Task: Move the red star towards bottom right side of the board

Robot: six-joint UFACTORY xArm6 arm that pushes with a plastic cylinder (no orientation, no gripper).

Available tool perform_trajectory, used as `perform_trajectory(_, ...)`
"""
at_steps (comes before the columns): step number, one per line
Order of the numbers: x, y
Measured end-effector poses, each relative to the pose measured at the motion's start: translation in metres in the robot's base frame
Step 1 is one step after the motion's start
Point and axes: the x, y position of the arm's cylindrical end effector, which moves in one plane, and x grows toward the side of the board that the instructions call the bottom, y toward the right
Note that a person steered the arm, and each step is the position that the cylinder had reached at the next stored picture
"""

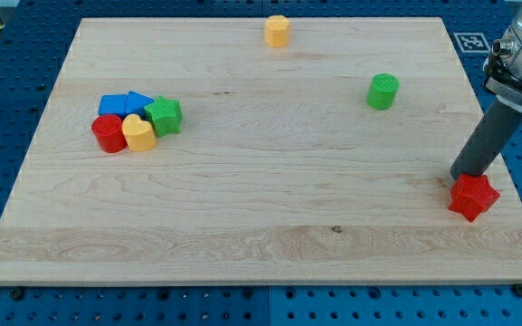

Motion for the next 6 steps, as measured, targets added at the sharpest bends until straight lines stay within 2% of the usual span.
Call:
perform_trajectory(2, 0.024, 0.004)
perform_trajectory(6, 0.024, 0.006)
